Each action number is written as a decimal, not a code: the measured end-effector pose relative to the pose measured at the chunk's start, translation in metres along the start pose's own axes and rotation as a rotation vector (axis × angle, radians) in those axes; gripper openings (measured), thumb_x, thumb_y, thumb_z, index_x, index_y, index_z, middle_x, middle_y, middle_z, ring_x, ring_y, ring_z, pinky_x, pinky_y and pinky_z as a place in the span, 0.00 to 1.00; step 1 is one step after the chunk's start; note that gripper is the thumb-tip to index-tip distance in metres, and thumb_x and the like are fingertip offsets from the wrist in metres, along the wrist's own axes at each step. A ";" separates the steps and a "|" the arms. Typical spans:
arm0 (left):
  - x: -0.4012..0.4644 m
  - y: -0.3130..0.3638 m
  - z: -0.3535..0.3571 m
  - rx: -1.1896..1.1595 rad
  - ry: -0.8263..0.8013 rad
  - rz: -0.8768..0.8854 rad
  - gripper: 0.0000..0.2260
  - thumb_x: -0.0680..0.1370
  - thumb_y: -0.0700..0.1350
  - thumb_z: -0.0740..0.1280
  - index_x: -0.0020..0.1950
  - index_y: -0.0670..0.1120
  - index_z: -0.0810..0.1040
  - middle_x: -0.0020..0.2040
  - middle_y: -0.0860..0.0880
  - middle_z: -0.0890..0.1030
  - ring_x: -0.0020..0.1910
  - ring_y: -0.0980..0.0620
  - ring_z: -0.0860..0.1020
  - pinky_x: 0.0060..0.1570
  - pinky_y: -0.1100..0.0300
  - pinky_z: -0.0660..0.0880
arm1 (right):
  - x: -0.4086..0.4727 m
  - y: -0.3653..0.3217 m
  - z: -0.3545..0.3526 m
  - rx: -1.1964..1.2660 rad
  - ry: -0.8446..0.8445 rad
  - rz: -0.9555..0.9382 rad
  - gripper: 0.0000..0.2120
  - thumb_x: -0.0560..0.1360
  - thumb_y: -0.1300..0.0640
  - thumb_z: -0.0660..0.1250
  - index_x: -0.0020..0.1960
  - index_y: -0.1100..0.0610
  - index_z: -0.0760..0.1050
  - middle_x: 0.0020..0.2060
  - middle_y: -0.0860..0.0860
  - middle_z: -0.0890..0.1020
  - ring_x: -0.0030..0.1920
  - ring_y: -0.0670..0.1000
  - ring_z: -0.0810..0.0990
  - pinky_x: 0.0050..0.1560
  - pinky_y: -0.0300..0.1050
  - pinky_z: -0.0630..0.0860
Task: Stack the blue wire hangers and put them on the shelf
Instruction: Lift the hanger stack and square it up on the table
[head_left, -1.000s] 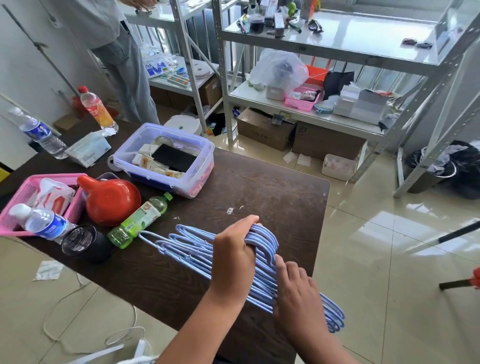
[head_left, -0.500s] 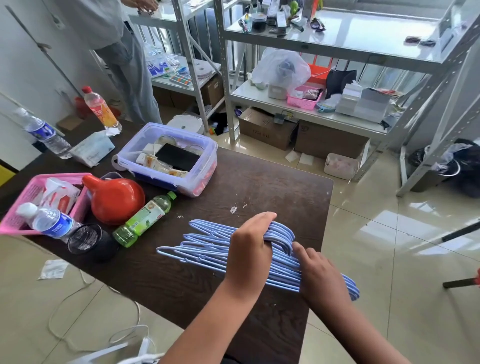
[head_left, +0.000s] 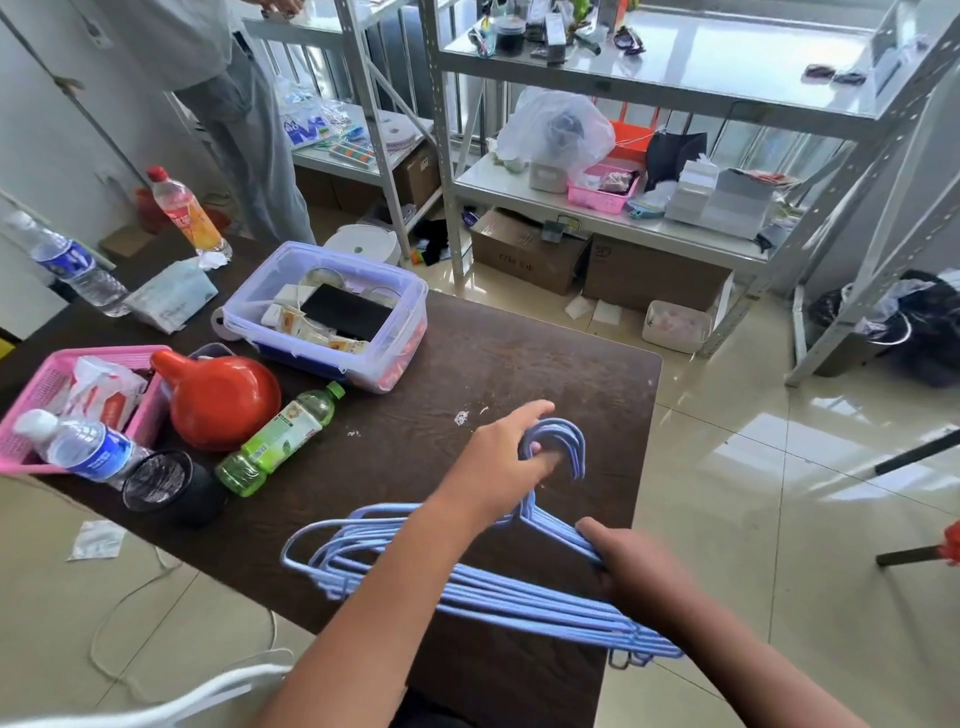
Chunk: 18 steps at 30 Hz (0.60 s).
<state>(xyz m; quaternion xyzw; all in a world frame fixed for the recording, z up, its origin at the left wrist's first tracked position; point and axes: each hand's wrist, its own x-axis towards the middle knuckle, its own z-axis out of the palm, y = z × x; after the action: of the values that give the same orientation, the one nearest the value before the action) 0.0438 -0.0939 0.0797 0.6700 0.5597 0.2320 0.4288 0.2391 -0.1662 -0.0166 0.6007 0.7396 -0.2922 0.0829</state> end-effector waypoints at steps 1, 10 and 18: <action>0.002 -0.009 -0.004 -0.004 -0.067 -0.037 0.25 0.76 0.49 0.70 0.72 0.55 0.69 0.64 0.52 0.77 0.59 0.56 0.76 0.61 0.61 0.71 | 0.004 0.003 0.002 0.045 -0.047 0.002 0.07 0.81 0.63 0.64 0.57 0.54 0.73 0.42 0.54 0.78 0.49 0.63 0.80 0.43 0.49 0.65; -0.038 -0.158 -0.076 0.565 -0.061 -0.473 0.35 0.68 0.68 0.69 0.72 0.56 0.68 0.69 0.53 0.73 0.70 0.51 0.69 0.67 0.50 0.69 | 0.051 0.018 0.024 0.289 -0.199 0.094 0.19 0.77 0.68 0.62 0.38 0.45 0.71 0.45 0.55 0.85 0.53 0.60 0.85 0.58 0.57 0.82; -0.051 -0.235 -0.086 0.376 -0.013 -0.667 0.29 0.67 0.49 0.79 0.66 0.53 0.75 0.59 0.50 0.79 0.57 0.49 0.79 0.55 0.54 0.76 | 0.087 0.002 0.032 0.249 -0.220 0.182 0.20 0.80 0.67 0.62 0.39 0.43 0.72 0.47 0.52 0.82 0.50 0.56 0.80 0.51 0.49 0.74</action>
<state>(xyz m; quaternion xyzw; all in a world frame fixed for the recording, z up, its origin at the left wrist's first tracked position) -0.1677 -0.1139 -0.0627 0.5195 0.7771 -0.0313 0.3539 0.2107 -0.1098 -0.0847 0.6351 0.6269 -0.4367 0.1141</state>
